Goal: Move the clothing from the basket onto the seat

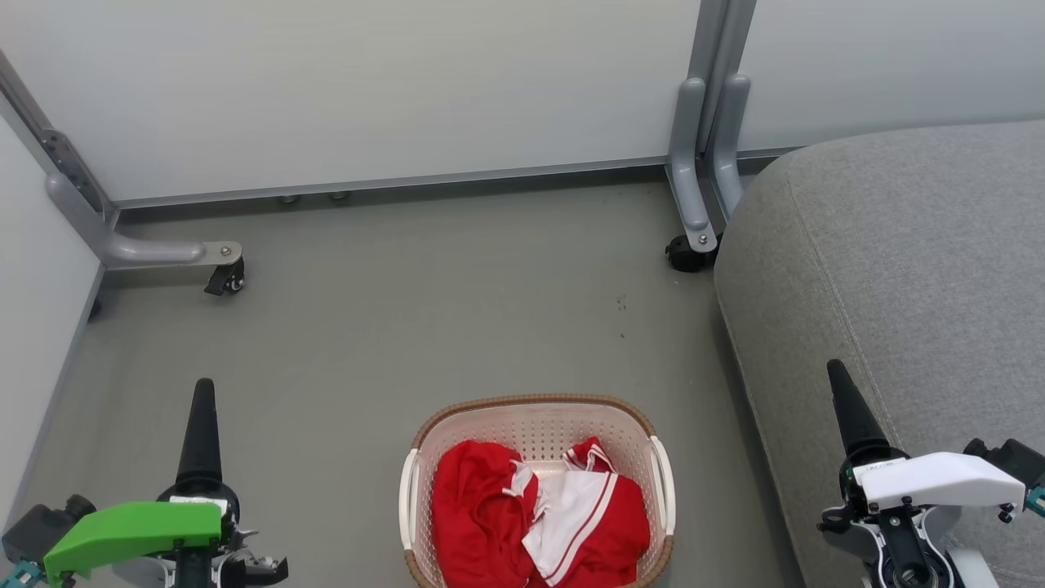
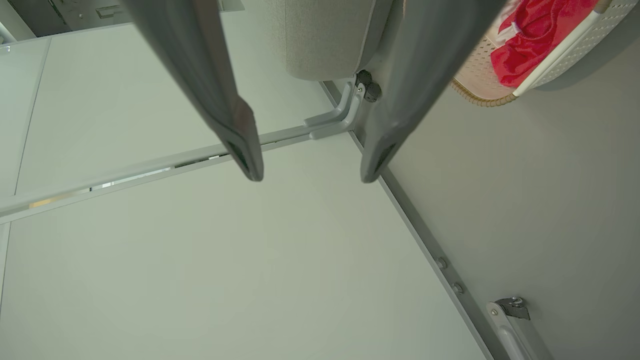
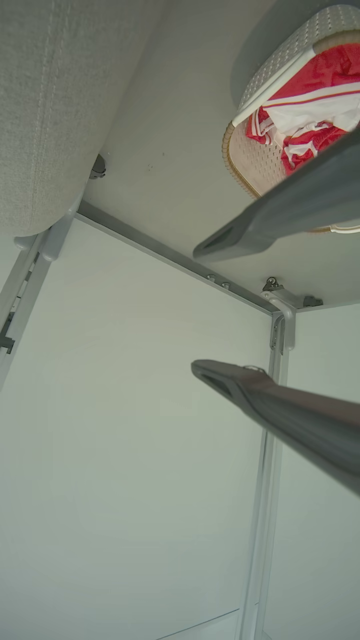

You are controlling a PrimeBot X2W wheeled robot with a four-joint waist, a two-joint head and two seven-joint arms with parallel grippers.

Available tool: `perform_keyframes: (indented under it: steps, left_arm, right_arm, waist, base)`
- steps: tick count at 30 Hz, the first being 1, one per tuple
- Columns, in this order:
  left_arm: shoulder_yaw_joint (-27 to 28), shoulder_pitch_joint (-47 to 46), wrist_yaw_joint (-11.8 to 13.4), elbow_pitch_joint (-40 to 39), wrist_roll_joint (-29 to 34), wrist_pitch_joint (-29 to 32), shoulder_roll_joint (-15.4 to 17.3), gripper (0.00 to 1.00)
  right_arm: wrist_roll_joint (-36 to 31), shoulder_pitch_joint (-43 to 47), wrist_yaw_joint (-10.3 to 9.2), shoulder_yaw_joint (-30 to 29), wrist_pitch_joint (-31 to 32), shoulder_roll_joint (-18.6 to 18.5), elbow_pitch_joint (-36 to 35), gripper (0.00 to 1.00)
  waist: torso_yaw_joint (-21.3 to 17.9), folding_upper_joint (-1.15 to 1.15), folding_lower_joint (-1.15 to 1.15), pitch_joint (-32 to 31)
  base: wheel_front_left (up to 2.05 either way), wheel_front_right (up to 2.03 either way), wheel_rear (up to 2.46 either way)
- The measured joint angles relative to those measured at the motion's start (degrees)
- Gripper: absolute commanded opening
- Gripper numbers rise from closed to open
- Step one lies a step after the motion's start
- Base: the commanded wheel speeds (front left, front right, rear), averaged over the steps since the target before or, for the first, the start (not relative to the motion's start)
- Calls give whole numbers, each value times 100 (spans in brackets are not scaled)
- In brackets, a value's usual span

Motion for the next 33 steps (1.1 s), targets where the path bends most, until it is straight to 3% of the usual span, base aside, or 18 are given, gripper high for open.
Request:
perform_keyframes:
  steps: [7,15,27,29,33]
  left_arm:
    - [-226,43,335,-508,1259,-189,3,100]
    - [-612,117,509,-782,2464,-350,5,100]
    - [-1055,234,991,-884,3504,-569,149,100]
    - [-1240,247,1147,-931,3925,-687,232,100]
    - [-1266,252,1158,-933,3997,-695,246,100]
  right_arm:
    - [-1091,10,0,179,-171,-10,-281,100]
    - [-1994,38,1,415,-343,-18,-499,100]
    - [-3025,128,1,684,-555,-21,-648,100]
    - [-3510,151,1,802,-668,-24,-708,100]
    - [-3586,158,1,815,-697,-24,-712,100]
  waist:
    - [-10,0,0,11]
    - [-28,0,0,7]
    - [-50,0,0,-19]
    - [-53,0,0,-32]
    - [-52,0,0,-32]
  base:
    - [0,0,0]
    - [0,0,0]
    - [0,0,0]
    - [0,0,0]
    - [0,0,0]
